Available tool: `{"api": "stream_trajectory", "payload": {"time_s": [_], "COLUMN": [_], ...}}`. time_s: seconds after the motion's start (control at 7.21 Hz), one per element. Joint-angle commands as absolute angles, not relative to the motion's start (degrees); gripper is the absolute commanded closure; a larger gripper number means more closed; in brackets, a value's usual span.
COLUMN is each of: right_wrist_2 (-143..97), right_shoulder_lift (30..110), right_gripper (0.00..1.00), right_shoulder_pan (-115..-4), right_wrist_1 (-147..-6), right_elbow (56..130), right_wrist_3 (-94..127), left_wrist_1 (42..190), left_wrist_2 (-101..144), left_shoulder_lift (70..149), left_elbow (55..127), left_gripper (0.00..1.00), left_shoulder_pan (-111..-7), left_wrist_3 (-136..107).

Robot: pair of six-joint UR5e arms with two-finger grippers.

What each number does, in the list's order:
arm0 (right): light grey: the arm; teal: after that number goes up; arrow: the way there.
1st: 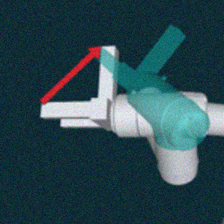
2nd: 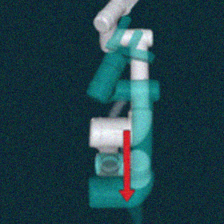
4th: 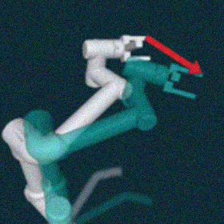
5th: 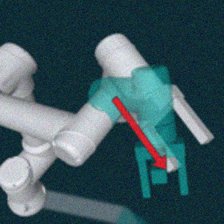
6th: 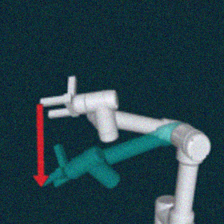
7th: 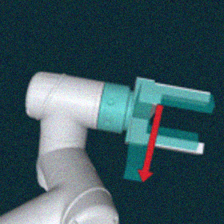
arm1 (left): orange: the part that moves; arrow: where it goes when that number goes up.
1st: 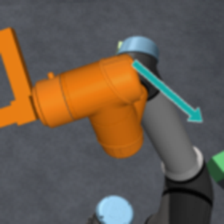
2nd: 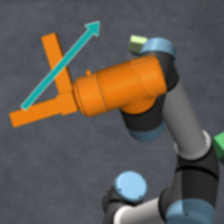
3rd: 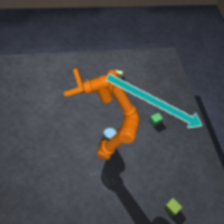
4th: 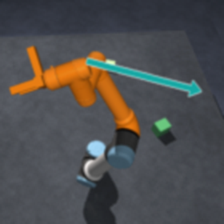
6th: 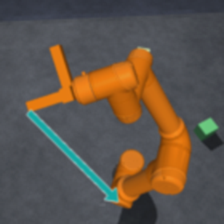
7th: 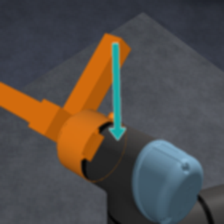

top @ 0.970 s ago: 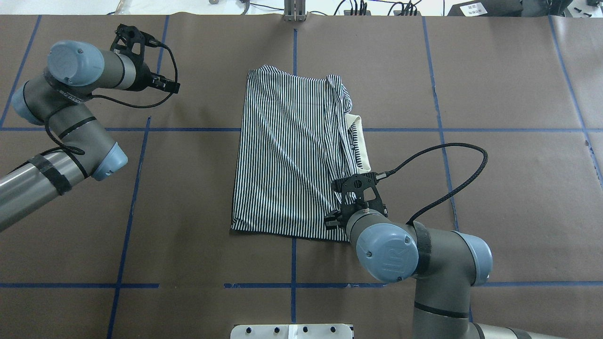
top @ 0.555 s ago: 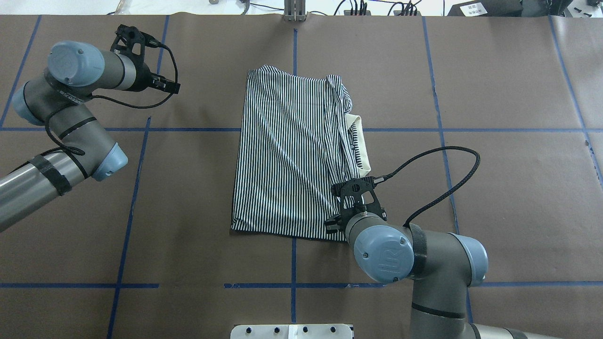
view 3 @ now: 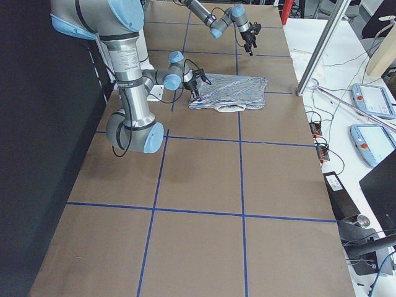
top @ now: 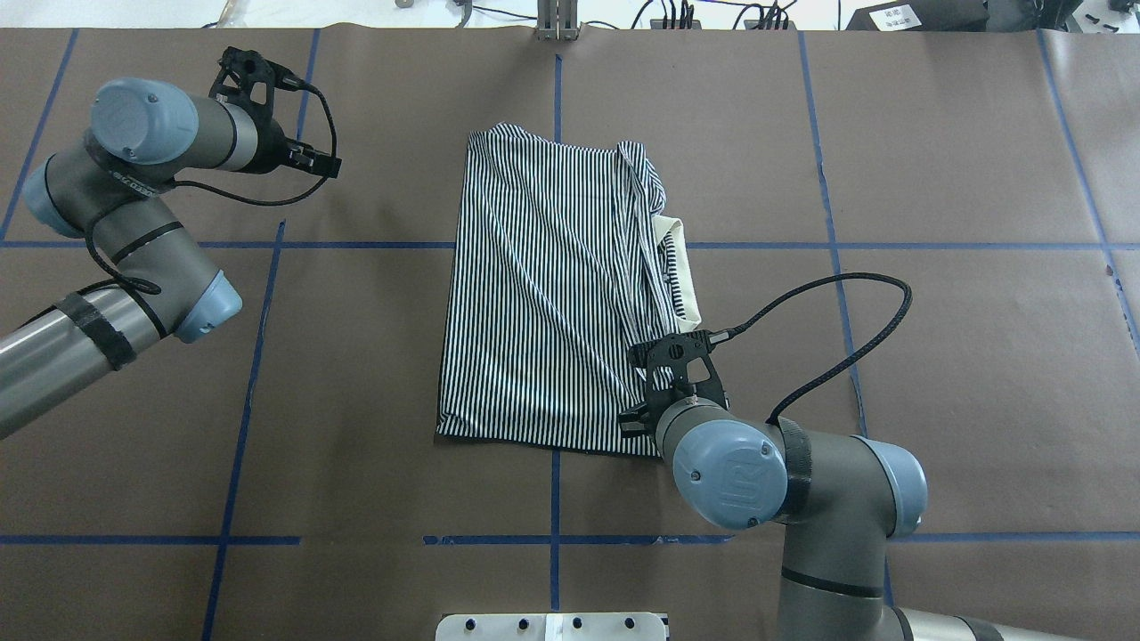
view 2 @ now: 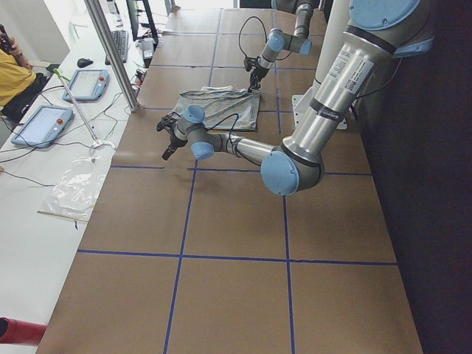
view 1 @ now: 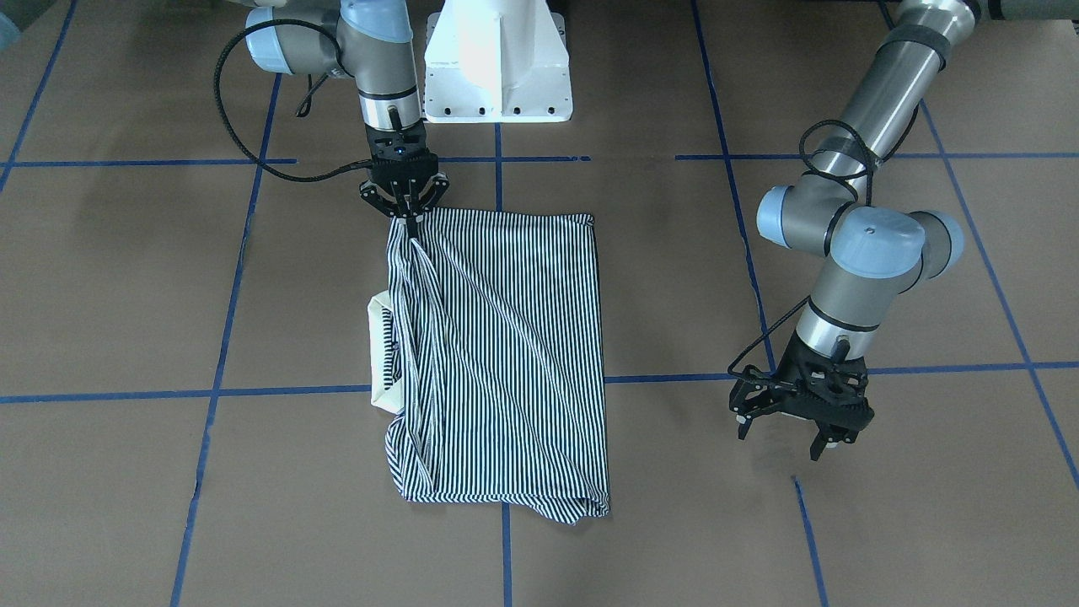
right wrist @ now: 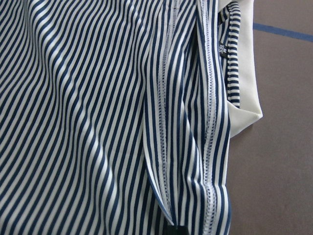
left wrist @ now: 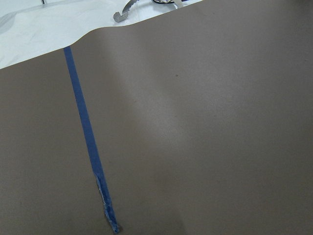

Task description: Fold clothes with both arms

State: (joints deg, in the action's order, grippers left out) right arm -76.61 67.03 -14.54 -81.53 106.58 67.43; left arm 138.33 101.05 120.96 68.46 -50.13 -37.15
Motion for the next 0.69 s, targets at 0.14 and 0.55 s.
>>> {"api": "stream_trajectory", "payload": {"time_s": [0.14,0.55], "right_wrist_2": [-76.2,-73.05], "right_shoulder_lift": [70.65,71.37], "right_gripper": [1.0,1.0], "right_shoulder_pan": [-14.68,-10.83], "right_wrist_1": [-81.56,-81.82], "right_elbow": [108.19,108.19], "right_wrist_3": [69.34,77.93], "left_wrist_1": [138.34,138.34], "left_wrist_2": [101.07,100.99], "left_shoulder_lift": [120.76,120.67], "left_elbow": [68.55,68.82], "left_gripper": [0.0,0.0], "left_shoulder_pan": [-50.01,-50.01], "left_wrist_3": [-37.27,-37.26]}}
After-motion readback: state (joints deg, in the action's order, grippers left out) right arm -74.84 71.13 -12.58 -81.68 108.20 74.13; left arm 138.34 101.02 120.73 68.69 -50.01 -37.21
